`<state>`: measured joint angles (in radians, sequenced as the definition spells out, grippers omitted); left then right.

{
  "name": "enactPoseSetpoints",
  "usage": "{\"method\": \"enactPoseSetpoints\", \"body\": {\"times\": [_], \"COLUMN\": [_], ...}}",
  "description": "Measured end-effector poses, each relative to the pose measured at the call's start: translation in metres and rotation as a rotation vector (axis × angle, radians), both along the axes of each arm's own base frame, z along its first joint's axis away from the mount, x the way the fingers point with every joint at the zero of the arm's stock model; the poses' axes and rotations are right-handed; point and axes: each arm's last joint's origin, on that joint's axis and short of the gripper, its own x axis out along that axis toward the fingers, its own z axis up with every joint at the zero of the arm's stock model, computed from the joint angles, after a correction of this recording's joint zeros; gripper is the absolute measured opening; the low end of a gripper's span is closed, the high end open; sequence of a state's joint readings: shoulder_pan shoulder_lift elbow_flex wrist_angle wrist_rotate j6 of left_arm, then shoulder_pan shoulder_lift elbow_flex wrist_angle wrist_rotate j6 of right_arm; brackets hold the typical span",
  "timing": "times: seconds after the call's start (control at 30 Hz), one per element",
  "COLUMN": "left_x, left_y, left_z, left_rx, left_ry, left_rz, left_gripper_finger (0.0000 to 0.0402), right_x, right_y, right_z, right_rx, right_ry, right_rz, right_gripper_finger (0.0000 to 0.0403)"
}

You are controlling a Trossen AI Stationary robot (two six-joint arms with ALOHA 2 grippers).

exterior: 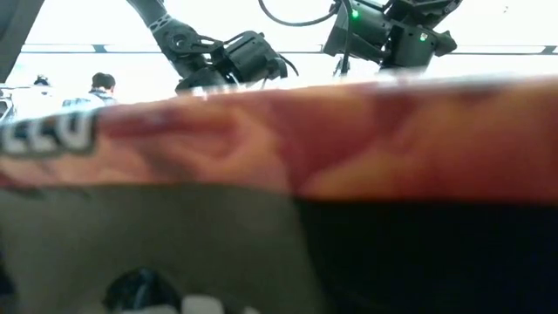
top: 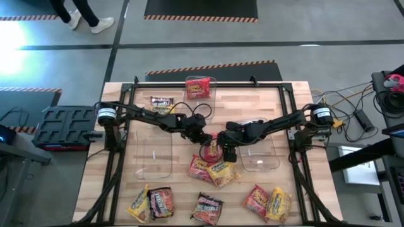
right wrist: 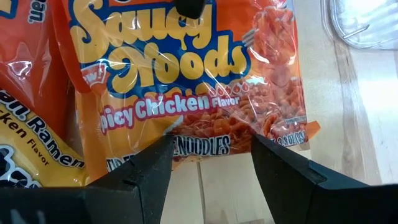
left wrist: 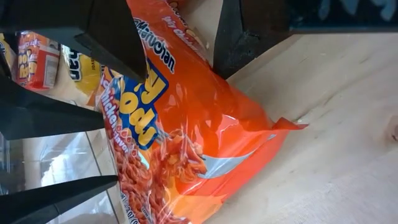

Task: Sort Maruchan noodles
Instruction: Put the top orange pack noodle into the top transparent bin

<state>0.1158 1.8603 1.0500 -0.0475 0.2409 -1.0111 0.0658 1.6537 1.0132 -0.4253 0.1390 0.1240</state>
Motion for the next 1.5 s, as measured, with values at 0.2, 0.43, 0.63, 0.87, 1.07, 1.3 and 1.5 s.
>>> {"method": "enactPoseSetpoints", "body": {"times": [0.2,0.43,0.63,0.87,1.07,1.3,1.5], "left_x": [0.000,0.000,-0.001,0.000,-0.001,-0.003,-0.003], "left_y": [0.000,0.000,0.000,-0.002,-0.002,0.000,0.000], "left_z": [0.000,0.000,-0.001,0.002,0.004,0.016,0.018], "left_rx": [0.002,0.015,0.004,-0.011,-0.001,0.033,0.042], "left_ry": [0.000,0.001,0.005,-0.011,-0.019,-0.060,-0.068], "left_rz": [-0.002,-0.012,-0.022,-0.058,-0.069,-0.076,-0.083], "left_gripper_finger": [0.0160,0.0113,0.0087,0.0084,0.0077,0.0076,0.0076], "right_x": [0.000,0.000,-0.001,-0.004,-0.011,-0.017,-0.018], "right_y": [0.000,0.000,0.000,-0.001,-0.001,-0.002,-0.002], "right_z": [0.000,0.000,0.001,0.019,0.035,0.049,0.053], "right_rx": [-0.002,-0.009,-0.008,-0.001,-0.008,-0.011,-0.011], "right_ry": [0.000,0.001,0.024,0.026,0.005,-0.033,-0.049], "right_rz": [0.000,-0.010,-0.013,-0.012,-0.011,-0.015,-0.016], "right_gripper_finger": [0.0207,0.0207,0.0207,0.0207,0.0207,0.0207,0.0207]}}
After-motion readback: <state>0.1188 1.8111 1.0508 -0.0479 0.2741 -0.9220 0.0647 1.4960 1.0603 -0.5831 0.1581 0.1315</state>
